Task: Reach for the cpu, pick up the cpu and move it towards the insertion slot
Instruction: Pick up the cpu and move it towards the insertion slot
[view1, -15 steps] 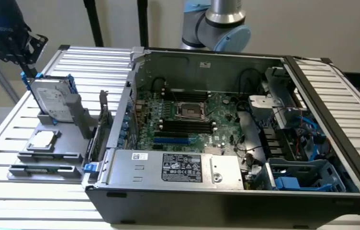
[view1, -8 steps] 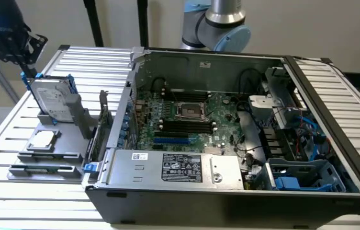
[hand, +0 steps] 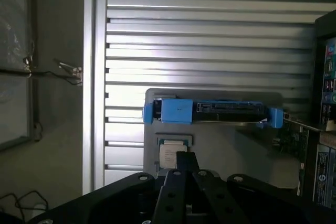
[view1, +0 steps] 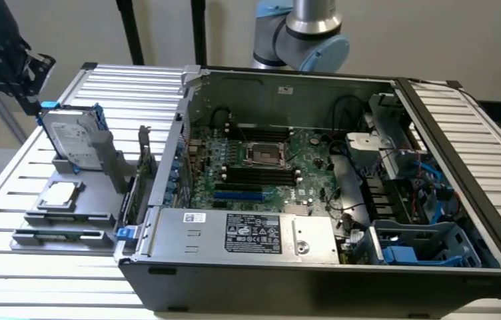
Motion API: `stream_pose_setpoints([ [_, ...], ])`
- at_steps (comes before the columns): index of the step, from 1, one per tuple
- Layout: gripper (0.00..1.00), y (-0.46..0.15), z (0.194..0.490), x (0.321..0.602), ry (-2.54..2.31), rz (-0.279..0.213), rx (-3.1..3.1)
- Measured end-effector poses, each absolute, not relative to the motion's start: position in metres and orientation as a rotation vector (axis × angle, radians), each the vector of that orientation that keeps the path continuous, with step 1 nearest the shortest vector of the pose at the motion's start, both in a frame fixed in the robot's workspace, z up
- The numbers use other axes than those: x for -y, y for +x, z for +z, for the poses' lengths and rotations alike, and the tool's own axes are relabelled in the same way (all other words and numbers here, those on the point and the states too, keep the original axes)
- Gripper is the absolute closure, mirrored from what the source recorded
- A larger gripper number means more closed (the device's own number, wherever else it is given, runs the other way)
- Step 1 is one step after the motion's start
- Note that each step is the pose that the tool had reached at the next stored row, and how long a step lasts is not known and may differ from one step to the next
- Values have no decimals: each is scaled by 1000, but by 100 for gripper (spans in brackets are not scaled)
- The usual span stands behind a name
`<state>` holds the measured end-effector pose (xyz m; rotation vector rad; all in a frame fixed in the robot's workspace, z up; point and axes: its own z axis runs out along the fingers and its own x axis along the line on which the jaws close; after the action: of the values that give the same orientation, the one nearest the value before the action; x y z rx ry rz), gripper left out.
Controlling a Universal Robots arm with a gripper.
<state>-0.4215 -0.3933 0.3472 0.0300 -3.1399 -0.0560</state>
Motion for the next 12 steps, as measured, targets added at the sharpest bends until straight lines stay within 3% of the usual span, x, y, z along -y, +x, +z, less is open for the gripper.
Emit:
stream_pose_setpoints([
  [12, 89, -430, 346, 425, 30, -46, 3132],
])
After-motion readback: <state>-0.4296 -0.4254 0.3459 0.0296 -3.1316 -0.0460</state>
